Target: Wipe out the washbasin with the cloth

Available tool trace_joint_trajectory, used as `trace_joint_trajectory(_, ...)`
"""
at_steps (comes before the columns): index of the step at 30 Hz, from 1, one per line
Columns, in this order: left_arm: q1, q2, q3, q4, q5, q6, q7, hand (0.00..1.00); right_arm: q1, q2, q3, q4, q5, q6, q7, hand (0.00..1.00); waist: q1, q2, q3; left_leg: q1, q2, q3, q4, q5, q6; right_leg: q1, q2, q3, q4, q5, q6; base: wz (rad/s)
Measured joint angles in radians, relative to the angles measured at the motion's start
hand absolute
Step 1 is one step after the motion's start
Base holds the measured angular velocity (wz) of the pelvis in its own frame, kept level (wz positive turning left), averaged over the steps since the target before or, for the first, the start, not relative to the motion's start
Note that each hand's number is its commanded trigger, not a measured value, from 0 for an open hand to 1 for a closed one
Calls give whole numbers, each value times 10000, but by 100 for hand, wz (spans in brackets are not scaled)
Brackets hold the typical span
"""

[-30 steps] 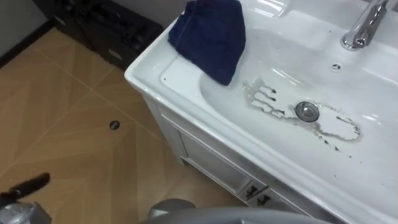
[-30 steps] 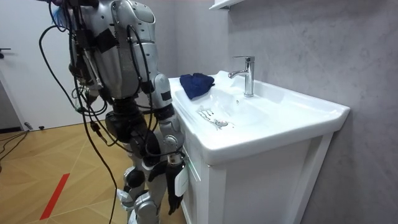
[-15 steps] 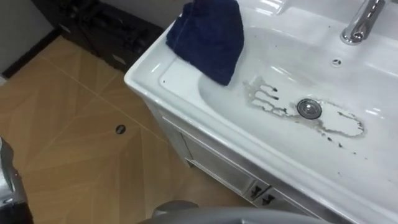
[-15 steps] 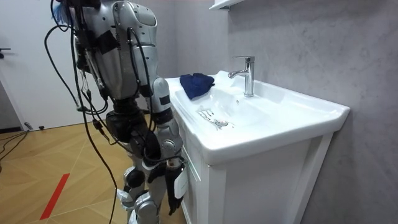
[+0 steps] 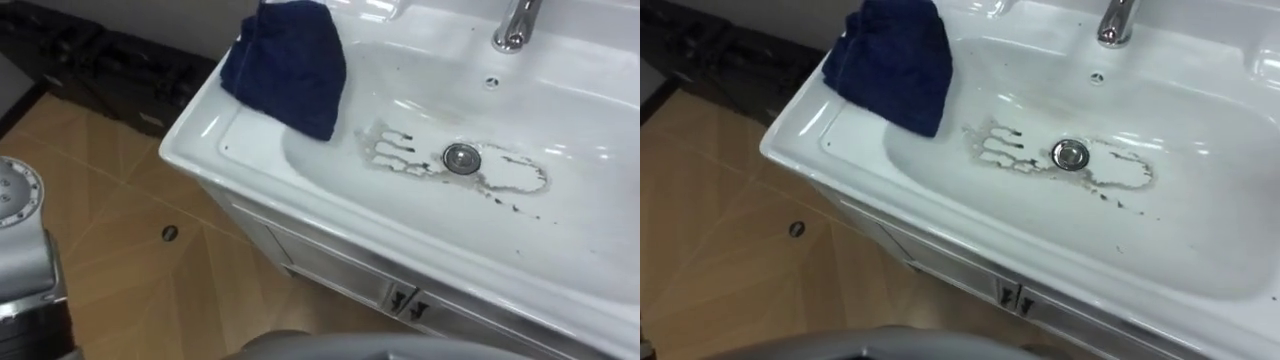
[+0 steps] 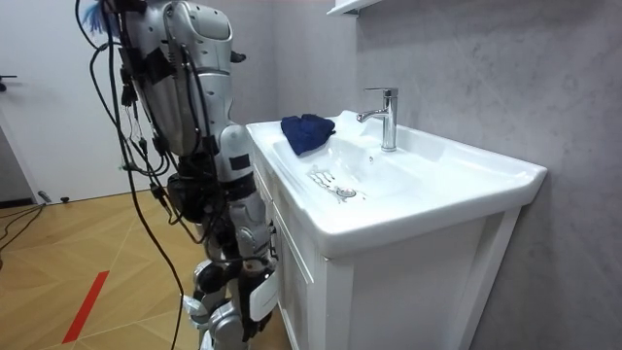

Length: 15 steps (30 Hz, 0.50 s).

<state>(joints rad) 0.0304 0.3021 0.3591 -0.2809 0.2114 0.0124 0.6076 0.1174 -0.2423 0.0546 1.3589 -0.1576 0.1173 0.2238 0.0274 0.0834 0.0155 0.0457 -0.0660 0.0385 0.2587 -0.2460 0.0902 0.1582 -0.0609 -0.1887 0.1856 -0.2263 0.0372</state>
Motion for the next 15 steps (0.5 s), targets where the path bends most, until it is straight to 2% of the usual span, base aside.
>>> trace_joint_trajectory(2,-34,0,-357,-6,65,-3,-135,0,16,-11,-1,32,-1,8,93,0,-250,2,2,8,12,35,5,-3,-5,-14,17,112,-8,1,-2,-8)
trace_joint_trajectory(5,-182,0,-910,-6,252,-27,-365,0,29,-12,0,43,136,61,301,0,-443,6,2,8,18,65,-3,-3,-7,-36,34,266,-9,1,-2,-5)
trace_joint_trajectory(10,-267,8,-1343,64,264,-66,-651,0,41,-7,-14,45,322,117,495,0,-799,12,0,50,45,210,-55,-3,-7,-86,54,505,20,1,-2,-11)
trace_joint_trajectory(11,-267,8,-1419,102,257,-67,-789,0,79,3,-22,43,324,156,501,0,-804,-31,25,91,77,361,-93,-2,-8,-112,57,541,29,1,-2,-22)
trace_joint_trajectory(13,-271,8,-1477,321,261,-67,-1043,0,35,5,-115,41,317,164,499,0,-804,25,-15,155,98,500,-193,-2,-9,-142,68,656,32,2,-3,-28)
trace_joint_trajectory(14,-281,9,-1483,546,261,-54,-1234,0,12,4,-201,35,310,164,499,0,-873,-5,2,189,114,602,-228,1,-14,-170,75,769,34,2,-3,-27)
trace_joint_trajectory(15,-284,9,-1493,770,262,-32,-1408,0,6,7,-217,23,293,165,497,0,-896,12,-17,188,131,681,-229,0,-15,-201,88,837,37,4,-7,-21)
